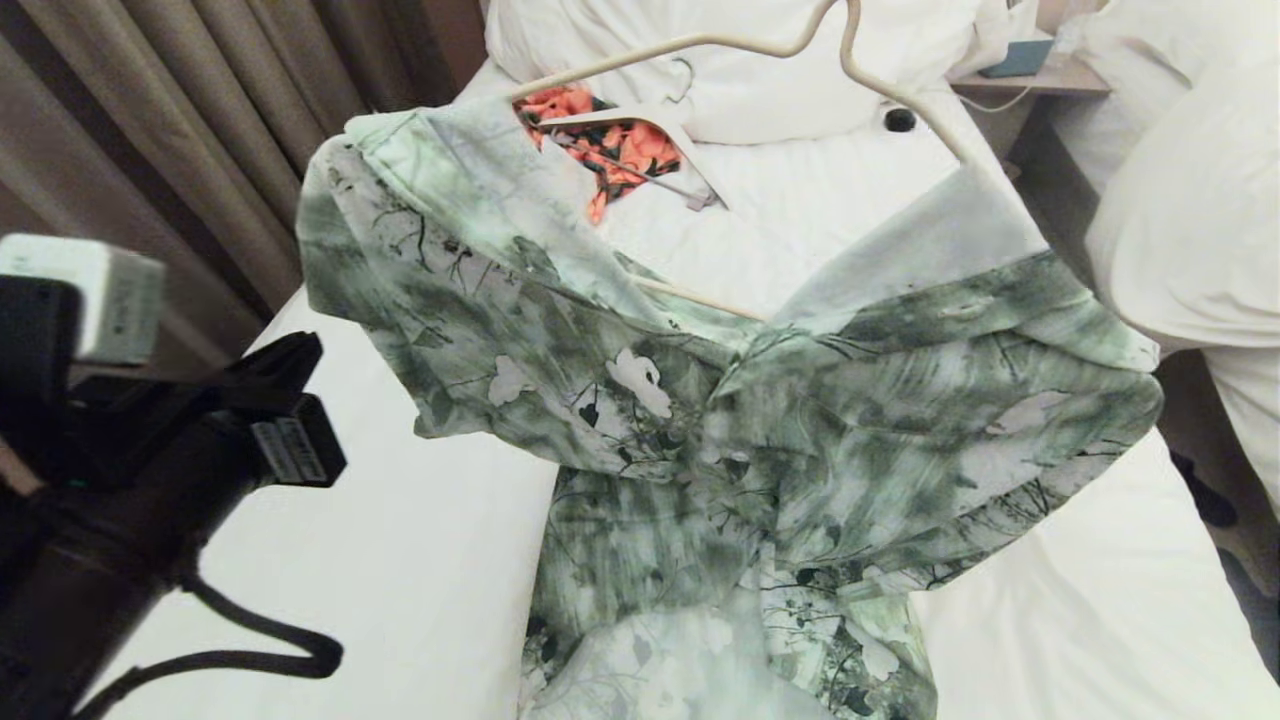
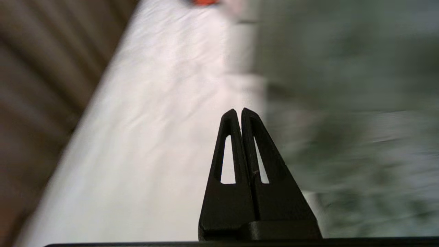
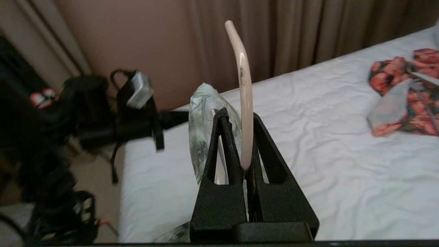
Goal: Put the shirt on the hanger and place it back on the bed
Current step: Take the clothes hanger out of the clothes
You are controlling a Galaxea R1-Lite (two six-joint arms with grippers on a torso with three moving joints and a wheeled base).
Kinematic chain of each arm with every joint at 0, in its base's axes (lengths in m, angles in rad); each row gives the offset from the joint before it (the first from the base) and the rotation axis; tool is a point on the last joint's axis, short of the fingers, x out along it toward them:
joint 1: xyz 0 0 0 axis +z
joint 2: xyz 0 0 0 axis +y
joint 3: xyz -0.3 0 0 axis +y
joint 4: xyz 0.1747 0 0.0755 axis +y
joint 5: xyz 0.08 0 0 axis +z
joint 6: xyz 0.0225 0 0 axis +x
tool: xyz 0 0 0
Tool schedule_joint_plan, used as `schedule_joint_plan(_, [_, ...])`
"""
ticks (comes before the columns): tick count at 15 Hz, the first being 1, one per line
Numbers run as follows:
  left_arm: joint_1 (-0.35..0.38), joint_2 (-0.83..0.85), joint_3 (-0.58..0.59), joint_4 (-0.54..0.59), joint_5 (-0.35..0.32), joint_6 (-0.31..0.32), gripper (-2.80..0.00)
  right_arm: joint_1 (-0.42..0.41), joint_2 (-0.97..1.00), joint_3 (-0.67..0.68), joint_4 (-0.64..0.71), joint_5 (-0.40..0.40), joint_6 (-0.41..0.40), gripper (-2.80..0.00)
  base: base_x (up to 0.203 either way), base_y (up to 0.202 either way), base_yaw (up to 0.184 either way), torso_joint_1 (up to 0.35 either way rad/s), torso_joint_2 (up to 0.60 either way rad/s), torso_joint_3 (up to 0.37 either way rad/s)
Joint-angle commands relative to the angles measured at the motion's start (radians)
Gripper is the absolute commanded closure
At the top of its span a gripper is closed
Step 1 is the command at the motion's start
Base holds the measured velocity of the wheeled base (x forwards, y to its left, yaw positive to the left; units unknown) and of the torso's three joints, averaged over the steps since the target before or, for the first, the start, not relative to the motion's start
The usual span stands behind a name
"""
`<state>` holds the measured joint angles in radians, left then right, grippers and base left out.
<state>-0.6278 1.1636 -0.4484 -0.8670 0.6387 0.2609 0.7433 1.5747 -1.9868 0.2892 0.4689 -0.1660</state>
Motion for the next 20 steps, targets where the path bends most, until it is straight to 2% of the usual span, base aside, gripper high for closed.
schedule_joint_plan(1, [0.042,-0.179,0.006,0.225,0.002,-0.039,0.00,0.020,-0.043,0.000,0.028,0.003,-0.003,0.00,0.000,0.000,0.000,0.000,0.00,0.000])
schedule_joint_plan(2, [0.049,-0.210,0.004,0.330,-0.002,-0.081,0.00,0.031,-0.054,0.000,0.050,0.003,-0.003,0.00,0.000,0.000,0.000,0.000,0.00,0.000])
schedule_joint_plan(3, [0.056,-0.226,0.004,0.413,-0.010,-0.165,0.00,0.033,-0.062,0.000,0.067,0.000,-0.001,0.00,0.000,0.000,0.000,0.000,0.00,0.000])
schedule_joint_plan(4, [0.067,-0.231,0.004,0.454,-0.026,-0.229,0.00,0.031,-0.065,0.002,0.078,-0.004,0.002,0.00,0.000,0.000,0.000,0.000,0.00,0.000])
schedule_joint_plan(5, [0.092,-0.230,0.003,0.485,-0.073,-0.277,0.00,0.028,-0.071,0.008,0.098,-0.006,0.002,0.00,0.000,0.000,0.000,0.000,0.00,0.000])
schedule_joint_plan(8, [0.176,-0.215,-0.001,0.499,-0.228,-0.331,0.00,0.022,-0.073,0.014,0.134,-0.026,0.002,0.00,0.000,0.000,0.000,0.000,0.00,0.000])
schedule_joint_plan(9, [0.203,-0.198,-0.002,0.498,-0.253,-0.353,0.00,0.022,-0.069,0.017,0.129,-0.039,-0.001,0.00,0.000,0.000,0.000,0.000,0.00,0.000])
schedule_joint_plan(11, [0.218,-0.174,0.001,0.493,-0.263,-0.374,0.00,0.022,-0.064,0.017,0.129,-0.046,-0.001,0.00,0.000,0.000,0.000,0.000,0.00,0.000])
schedule_joint_plan(16, [0.226,-0.175,0.004,0.493,-0.263,-0.378,0.00,0.020,-0.072,0.017,0.127,-0.047,-0.004,0.00,0.000,0.000,0.000,0.000,0.00,0.000])
schedule_joint_plan(20, [0.226,-0.177,0.002,0.493,-0.263,-0.378,0.00,-0.008,-0.088,0.016,0.124,-0.047,-0.007,0.00,0.000,0.000,0.000,0.070,-0.32,-0.245])
